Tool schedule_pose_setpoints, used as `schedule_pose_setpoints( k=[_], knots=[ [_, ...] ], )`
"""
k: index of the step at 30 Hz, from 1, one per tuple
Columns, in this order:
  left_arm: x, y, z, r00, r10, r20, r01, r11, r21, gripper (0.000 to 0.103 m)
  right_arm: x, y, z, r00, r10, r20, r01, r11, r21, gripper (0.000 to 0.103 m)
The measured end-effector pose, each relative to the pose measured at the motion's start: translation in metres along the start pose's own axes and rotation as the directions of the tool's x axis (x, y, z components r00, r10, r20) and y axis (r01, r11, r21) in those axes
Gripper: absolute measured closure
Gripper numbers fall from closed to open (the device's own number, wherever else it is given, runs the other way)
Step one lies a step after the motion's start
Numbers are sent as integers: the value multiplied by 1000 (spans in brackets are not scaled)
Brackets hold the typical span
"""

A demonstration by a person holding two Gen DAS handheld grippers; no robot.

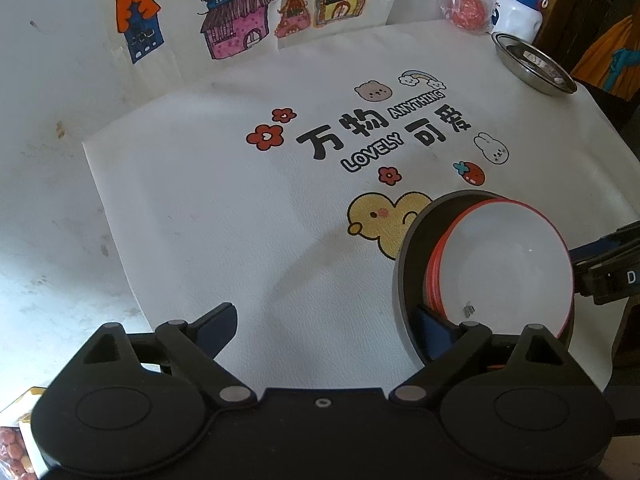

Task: Organize plates and bowls
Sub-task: 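Close both grippers on the steel bowl rim, then lift the steel bowl stack with both grippers and carry it toward the shallow steel plate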

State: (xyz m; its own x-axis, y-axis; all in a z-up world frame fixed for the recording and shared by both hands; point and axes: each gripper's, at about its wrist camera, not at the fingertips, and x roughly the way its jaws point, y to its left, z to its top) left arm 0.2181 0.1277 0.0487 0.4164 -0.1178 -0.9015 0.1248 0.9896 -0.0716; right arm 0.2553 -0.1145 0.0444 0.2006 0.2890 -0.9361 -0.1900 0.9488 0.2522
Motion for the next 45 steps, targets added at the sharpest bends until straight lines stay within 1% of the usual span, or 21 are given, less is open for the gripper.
schedule_pose_setpoints(
  k=[3, 9, 11, 12, 13, 14, 15, 16, 17, 20, 25, 27, 32, 38, 45],
  knots=[
    [0, 0, 1, 1000, -14, -5, 14, 1000, 0, 15, 0, -2, -1, 1000, 18, -1, -18, 1000, 19, 38],
    [0, 0, 3, 999, -46, -12, 46, 999, -13, 25, -1, 4, -3, 1000, 27, 2, -27, 1000, 13, 50],
    [0, 0, 2, 998, -64, -14, 63, 998, -24, 29, -1, 6, -3, 999, 36, 3, -36, 999, 12, 61],
    [0, 1, 2, 997, -74, -14, 74, 997, -32, 32, -1, 7, -3, 999, 42, 3, -42, 999, 13, 63],
    [1, 1, 2, 996, -82, -15, 82, 996, -37, 33, -1, 9, -3, 999, 46, 5, -46, 999, 11, 68],
    [0, 2, 2, 996, -92, -15, 91, 995, -43, 37, -1, 11, -4, 999, 50, 4, -50, 999, 8, 72],
    [0, 2, 2, 995, -102, -14, 101, 994, -47, 42, -2, 12, -3, 999, 51, 5, -51, 999, 3, 74],
    [0, 2, 2, 993, -114, -12, 113, 992, -51, 45, -2, 14, -3, 999, 54, 6, -54, 999, -1, 78],
    [-1, 1, 2, 992, -125, -10, 125, 991, -54, 50, -1, 15, -3, 998, 58, 6, -58, 998, 1, 82],
    [-1, 0, 2, 990, -143, -5, 143, 988, -61, 57, -1, 17, -3, 998, 65, 8, -65, 998, 2, 87],
    [-1, 0, 1, 986, -165, 5, 165, 983, -76, 67, 0, 15, -2, 997, 81, 4, -81, 996, 26, 87],
    [-1, 0, 1, 984, -178, 9, 178, 980, -88, 73, 1, 13, -2, 996, 89, -4, -89, 995, 47, 87],
    [-1, -1, 1, 980, -197, 20, 198, 975, -105, 85, 1, 17, -4, 998, 63, -3, -63, 997, 35, 87],
    [-1, -4, 2, 979, -201, 28, 203, 973, -108, 92, 0, 23, -7, 999, 42, 5, -42, 999, 0, 90],
    [-1, -4, 1, 980, -198, 34, 201, 973, -114, 95, -2, 23, -8, 999, 32, 10, -32, 999, -23, 90]
  ],
)
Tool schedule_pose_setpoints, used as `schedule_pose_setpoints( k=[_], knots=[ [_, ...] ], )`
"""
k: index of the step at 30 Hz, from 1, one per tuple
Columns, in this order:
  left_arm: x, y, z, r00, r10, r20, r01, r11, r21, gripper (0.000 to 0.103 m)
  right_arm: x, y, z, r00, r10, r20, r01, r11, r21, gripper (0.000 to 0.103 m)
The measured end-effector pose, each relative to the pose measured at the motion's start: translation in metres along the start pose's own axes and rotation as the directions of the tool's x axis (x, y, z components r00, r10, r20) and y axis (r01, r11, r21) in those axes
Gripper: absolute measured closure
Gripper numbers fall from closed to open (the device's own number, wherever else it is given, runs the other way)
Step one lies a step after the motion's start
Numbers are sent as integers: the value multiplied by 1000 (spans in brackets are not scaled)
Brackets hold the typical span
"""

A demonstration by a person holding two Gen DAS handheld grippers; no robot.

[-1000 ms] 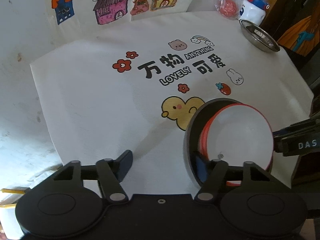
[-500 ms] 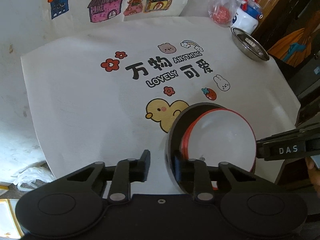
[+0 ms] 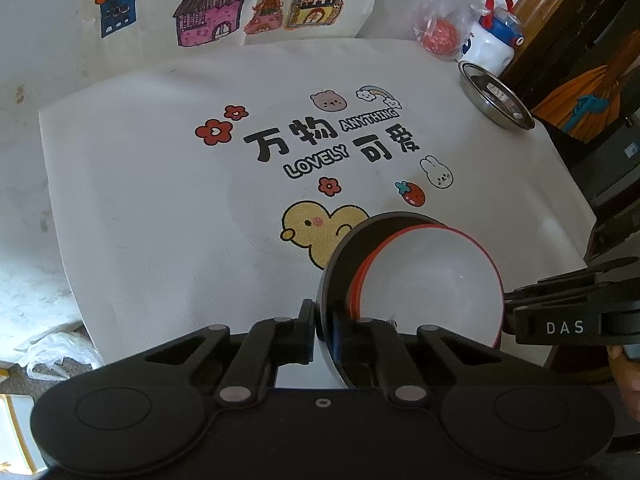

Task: Organize plates and bowls
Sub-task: 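Lift the steel bowl stack with both grippers and carry it toward the shallow steel plate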

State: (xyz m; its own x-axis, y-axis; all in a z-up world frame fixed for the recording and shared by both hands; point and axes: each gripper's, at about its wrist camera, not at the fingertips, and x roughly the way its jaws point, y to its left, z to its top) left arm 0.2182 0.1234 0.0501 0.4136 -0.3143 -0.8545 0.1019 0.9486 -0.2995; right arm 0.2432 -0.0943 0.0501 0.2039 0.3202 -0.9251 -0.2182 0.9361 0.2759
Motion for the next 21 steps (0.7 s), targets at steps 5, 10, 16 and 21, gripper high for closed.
schedule_pose_setpoints(
  k=[5, 10, 16, 21],
  knots=[
    [-1, 0, -1, 1000, 0, 4, 0, 1000, -5, 95, 0, 1, -1, 1000, 0, 3, 0, 1000, -6, 90],
    [-1, 0, -1, 1000, 0, 6, 0, 1000, -3, 95, 1, 1, -1, 1000, -1, 5, 1, 1000, -11, 90],
    [-1, 0, 0, 1000, 6, 2, -6, 1000, -8, 96, 1, -1, -2, 1000, 7, 1, -7, 1000, -1, 90],
    [-1, -4, -1, 1000, 24, 5, -24, 1000, -10, 96, 1, -3, -1, 1000, 15, 1, -15, 1000, 17, 91]
  ],
)
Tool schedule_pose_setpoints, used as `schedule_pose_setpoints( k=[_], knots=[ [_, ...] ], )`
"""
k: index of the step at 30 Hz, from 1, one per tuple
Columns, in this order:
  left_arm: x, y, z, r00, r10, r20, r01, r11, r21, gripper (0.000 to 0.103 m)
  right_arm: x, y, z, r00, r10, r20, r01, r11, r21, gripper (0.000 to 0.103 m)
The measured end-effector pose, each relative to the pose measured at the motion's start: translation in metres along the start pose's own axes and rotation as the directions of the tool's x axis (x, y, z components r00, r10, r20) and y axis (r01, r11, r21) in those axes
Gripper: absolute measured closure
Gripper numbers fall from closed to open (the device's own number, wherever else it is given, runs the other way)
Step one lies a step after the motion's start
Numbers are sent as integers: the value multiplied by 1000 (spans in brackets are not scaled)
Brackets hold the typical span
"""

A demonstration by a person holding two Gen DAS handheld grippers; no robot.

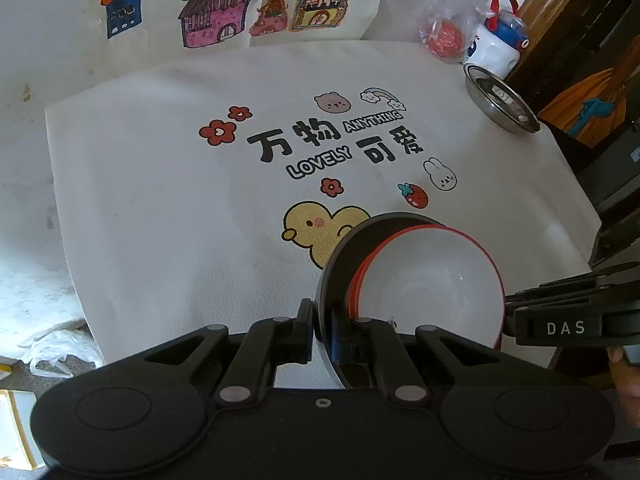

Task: Organize plates and bowls
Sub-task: 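Lift the steel bowl stack with both grippers and carry it toward the shallow steel plate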

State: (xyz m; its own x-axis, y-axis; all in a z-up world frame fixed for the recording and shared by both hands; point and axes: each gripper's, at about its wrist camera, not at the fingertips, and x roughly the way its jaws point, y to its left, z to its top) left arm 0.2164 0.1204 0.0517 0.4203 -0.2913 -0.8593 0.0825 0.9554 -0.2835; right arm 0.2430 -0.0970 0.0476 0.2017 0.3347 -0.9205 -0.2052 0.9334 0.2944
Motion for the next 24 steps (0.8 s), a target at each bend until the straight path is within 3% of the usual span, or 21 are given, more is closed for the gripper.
schedule_pose_setpoints(
  k=[24],
  knots=[
    [-4, -9, 7, 999, 31, 22, -30, 999, -28, 95, -6, -9, 5, 1000, 20, 0, -20, 999, 38, 91]
  ],
)
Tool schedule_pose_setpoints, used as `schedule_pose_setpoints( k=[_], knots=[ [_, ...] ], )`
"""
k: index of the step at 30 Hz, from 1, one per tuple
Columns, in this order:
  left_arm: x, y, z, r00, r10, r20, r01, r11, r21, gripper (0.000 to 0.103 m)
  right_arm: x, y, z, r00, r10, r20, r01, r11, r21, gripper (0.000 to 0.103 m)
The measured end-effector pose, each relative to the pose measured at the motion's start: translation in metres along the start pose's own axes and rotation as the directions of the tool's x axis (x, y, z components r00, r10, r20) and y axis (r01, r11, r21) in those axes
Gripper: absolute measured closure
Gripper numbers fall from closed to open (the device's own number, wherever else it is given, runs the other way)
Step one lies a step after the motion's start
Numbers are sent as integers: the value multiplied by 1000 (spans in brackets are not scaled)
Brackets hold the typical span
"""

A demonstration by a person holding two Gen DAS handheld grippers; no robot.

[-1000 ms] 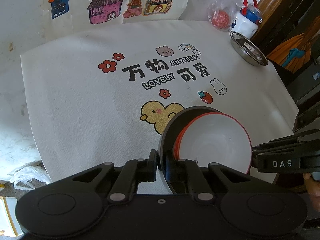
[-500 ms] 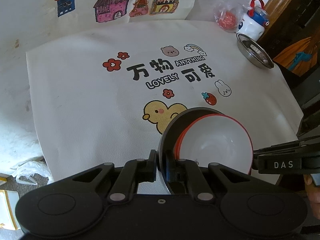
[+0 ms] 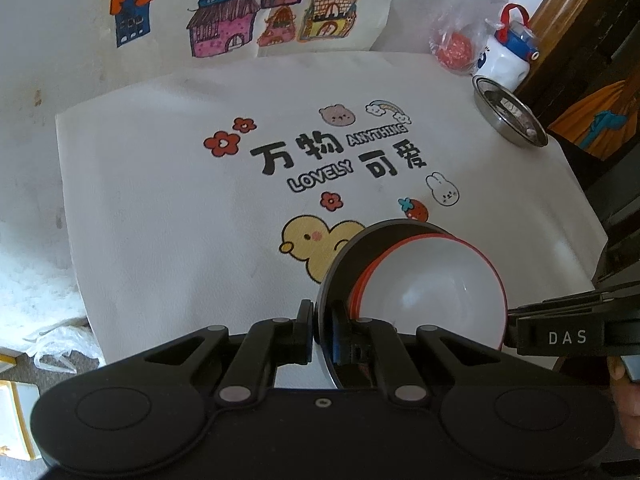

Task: Organize plates and bowls
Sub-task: 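Lift the steel bowl stack with both grippers and carry it toward the shallow steel plate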

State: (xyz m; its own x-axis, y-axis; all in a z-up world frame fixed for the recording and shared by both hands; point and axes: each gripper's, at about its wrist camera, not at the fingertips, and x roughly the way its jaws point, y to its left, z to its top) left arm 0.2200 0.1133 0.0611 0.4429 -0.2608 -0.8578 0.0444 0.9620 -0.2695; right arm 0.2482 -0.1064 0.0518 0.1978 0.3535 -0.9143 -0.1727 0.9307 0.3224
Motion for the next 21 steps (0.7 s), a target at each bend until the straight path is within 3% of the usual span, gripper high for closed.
schedule_pose_setpoints(
  k=[21],
  knots=[
    [10, -38, 15, 1000, -25, 8, 25, 999, 45, 95, -22, -30, 0, 999, -14, 37, 13, 999, 34, 92]
  ],
)
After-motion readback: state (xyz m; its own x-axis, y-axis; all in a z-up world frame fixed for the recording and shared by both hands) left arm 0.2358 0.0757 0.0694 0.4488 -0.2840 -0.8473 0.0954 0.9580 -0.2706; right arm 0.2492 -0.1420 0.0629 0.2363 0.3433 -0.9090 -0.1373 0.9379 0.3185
